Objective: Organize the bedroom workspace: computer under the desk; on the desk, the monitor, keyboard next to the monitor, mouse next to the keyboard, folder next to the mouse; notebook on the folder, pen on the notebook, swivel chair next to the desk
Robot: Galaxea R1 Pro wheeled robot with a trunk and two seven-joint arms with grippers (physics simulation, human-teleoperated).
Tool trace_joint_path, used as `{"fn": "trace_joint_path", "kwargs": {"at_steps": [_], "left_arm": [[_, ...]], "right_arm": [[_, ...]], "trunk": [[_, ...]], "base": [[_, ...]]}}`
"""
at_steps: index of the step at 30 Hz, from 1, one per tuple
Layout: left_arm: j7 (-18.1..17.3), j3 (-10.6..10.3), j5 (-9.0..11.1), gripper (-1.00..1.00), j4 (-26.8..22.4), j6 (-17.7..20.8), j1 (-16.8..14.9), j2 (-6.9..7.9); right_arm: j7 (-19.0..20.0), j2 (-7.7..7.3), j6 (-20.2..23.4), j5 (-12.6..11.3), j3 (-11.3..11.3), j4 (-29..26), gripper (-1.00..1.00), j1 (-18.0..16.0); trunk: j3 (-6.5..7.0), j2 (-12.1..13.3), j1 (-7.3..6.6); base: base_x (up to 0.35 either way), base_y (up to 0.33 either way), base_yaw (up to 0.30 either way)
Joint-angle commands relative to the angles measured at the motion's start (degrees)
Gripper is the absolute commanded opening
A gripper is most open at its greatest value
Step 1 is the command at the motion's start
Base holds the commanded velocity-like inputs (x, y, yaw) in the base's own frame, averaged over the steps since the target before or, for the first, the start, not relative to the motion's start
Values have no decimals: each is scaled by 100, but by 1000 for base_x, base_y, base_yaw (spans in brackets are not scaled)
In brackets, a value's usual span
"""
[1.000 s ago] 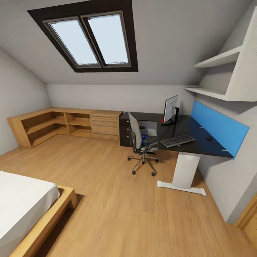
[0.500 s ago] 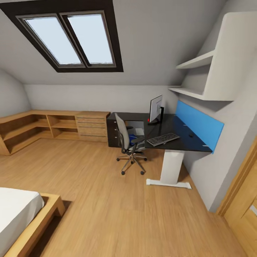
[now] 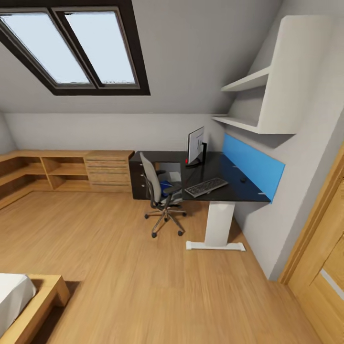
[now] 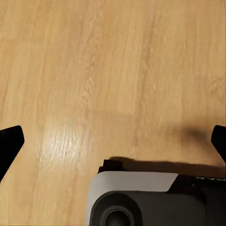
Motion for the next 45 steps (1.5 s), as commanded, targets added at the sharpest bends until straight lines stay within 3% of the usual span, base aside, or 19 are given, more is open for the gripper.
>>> {"fn": "trace_joint_path", "kwargs": {"at_steps": [1,4,8,12,20,45], "left_arm": [[0,59,42,100,-5,-58,1,1],[-1,205,95,100,-5,-277,1,3],[6,554,148,100,8,-938,1,1],[1,689,156,100,24,-1120,1,2],[-7,735,152,100,128,-1179,1,6],[-11,736,144,100,144,-1181,1,-2]], "right_arm": [[0,1,-19,2,0,5,100,-4],[1,1,-22,3,0,9,100,-4],[1,6,-24,3,4,22,100,-4],[1,16,-25,3,7,29,100,-4],[1,25,-19,3,9,38,100,-4],[-1,26,27,10,12,81,100,-4]], "trunk": [[-6,-3,4],[-6,-3,4],[-7,-3,4],[-7,-3,4],[-11,-3,4],[-12,-3,4]], "base": [[307,0,-216],[311,0,-233],[317,0,-255],[319,20,-264],[318,138,-160],[302,209,-4]]}}
